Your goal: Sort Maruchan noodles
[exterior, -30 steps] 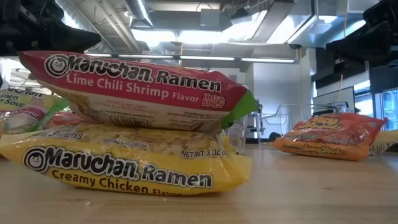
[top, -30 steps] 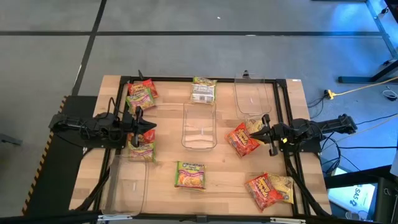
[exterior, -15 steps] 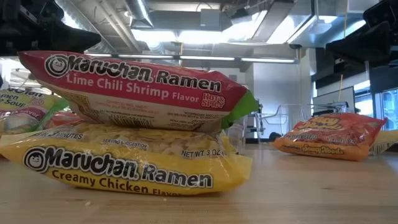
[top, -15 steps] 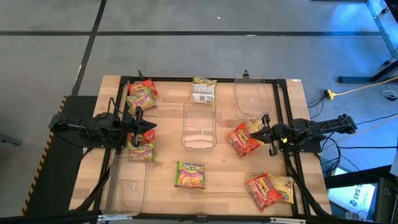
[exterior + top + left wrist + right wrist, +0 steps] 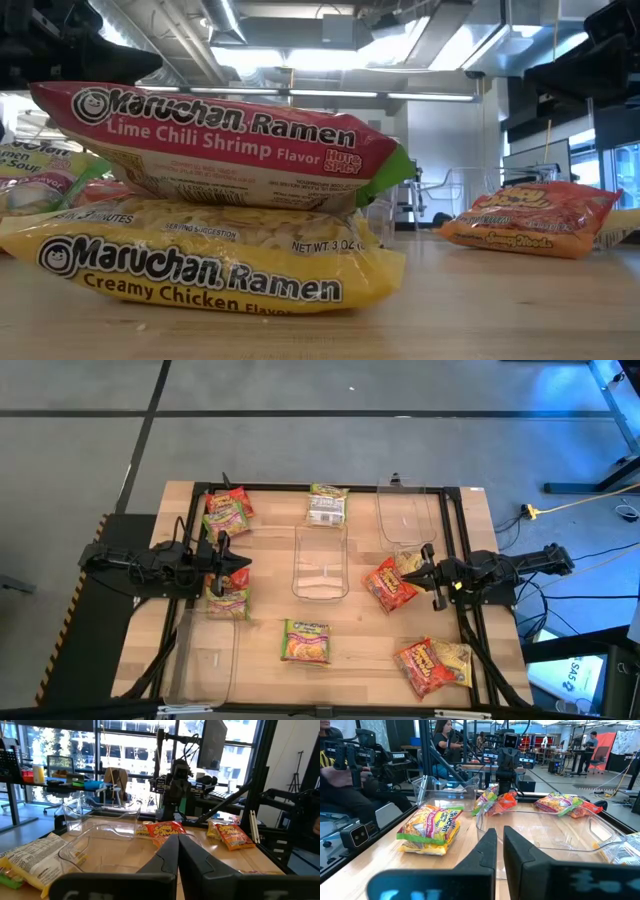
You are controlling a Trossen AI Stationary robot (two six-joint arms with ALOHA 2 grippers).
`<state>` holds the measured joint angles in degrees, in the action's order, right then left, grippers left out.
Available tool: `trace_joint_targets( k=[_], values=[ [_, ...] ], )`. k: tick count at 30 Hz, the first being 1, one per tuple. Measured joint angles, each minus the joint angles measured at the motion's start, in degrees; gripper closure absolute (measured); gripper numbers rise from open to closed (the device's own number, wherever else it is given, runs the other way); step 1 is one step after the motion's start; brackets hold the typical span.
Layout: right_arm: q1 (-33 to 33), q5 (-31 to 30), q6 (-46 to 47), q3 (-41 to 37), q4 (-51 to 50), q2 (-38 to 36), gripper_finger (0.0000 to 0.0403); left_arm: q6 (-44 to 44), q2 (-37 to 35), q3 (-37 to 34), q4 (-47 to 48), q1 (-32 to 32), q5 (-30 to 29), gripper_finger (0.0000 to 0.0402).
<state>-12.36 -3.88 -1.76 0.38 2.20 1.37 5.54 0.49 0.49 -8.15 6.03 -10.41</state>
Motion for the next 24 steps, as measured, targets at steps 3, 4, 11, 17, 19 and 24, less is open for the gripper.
trace_joint_targets(
  k=[3, 4, 11, 17, 19, 24],
  values=[
    [0.0, 1.5, 0.8, 0.0, 0.5, 0.0, 0.0398, 0.0, 0.0, 0.0, 0.0, 0.0, 0.0, 0.0401],
    [0.0, 2.0, 1.8, 0.0, 0.5, 0.0, 0.0398, 0.0, 0.0, 0.0, 0.0, 0.0, 0.0, 0.0401],
    [0.0, 1.7, 7.4, 0.0, 1.3, 0.0, 0.0398, -1.9, 0.0, 0.0, -4.3, 0.0, -3.9, 0.0401],
    [0.0, -1.4, 11.0, 0.0, 1.3, 0.0, 0.0398, 0.3, 0.0, 0.0, -14.3, 0.0, -4.6, 0.0401],
    [0.0, -3.2, 12.2, 0.0, 1.4, 0.0, 0.0398, -0.1, 0.0, 0.1, -17.1, 0.0, -3.2, 0.0401],
    [0.0, -4.7, 13.4, 0.0, 1.5, 0.0, 0.0398, 1.9, 5.8, 3.5, -17.3, 0.2, -0.7, 0.0401]
  ],
)
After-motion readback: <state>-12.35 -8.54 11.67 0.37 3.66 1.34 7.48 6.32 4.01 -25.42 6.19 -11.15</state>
